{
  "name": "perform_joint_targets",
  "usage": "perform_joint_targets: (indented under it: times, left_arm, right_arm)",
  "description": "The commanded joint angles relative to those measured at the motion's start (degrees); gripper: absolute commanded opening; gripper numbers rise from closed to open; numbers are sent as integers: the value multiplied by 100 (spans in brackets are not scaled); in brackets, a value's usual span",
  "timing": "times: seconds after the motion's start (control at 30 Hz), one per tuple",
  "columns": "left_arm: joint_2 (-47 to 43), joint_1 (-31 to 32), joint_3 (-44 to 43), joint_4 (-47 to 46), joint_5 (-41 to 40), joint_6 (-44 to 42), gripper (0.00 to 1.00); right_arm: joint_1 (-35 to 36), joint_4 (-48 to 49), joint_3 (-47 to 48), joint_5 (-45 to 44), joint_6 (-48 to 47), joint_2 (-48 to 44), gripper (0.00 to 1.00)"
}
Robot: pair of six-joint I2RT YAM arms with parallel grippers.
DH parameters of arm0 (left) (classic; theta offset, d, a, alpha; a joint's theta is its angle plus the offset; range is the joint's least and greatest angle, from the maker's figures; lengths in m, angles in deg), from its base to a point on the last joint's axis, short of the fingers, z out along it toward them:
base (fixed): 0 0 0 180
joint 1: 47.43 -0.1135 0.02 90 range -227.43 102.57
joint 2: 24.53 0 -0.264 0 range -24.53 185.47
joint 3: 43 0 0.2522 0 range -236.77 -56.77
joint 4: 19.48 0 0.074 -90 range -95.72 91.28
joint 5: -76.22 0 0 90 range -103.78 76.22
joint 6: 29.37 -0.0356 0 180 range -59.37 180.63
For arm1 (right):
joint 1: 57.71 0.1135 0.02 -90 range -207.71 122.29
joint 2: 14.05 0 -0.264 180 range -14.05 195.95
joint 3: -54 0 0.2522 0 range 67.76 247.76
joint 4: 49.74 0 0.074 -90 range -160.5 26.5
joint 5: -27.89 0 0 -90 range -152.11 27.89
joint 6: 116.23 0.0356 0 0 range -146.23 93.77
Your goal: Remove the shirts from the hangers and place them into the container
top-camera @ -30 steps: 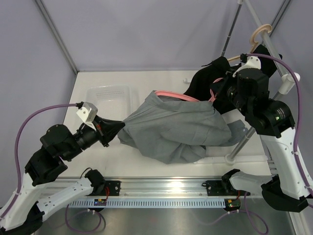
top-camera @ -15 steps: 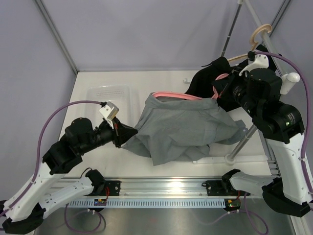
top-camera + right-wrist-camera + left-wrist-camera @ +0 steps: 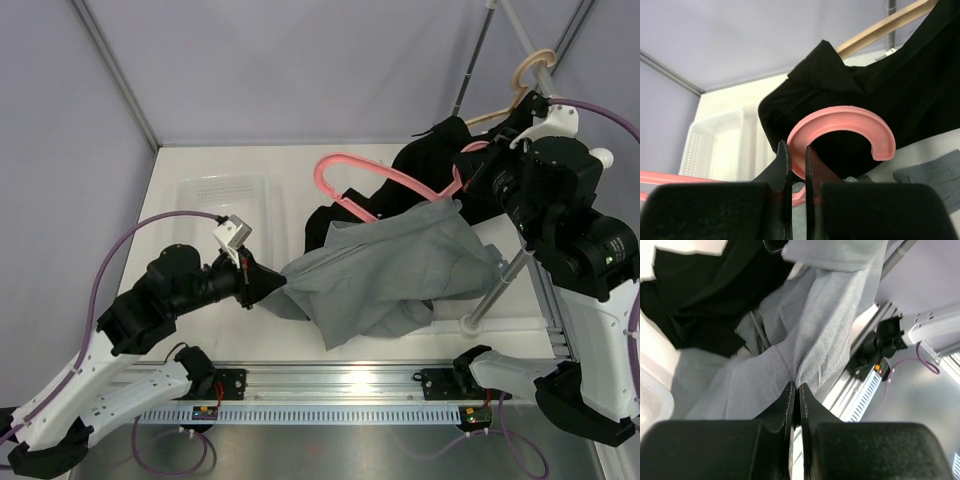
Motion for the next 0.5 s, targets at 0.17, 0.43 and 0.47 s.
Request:
perform_joint_targets:
  times: [0.17, 0.43, 0.47]
  left_arm:
    - [-175, -14, 156, 737, 262, 48, 0]
    - [466, -23, -457, -267, 1706, -197, 26]
    - [510, -14, -659, -188, 1575, -268, 32]
  right_arm:
    - [-206, 950, 22, -264, 29, -201, 0]
    - [-188, 1346, -1095, 1609, -603, -359, 0]
    - [-188, 1346, -1331, 1714, -717, -481, 0]
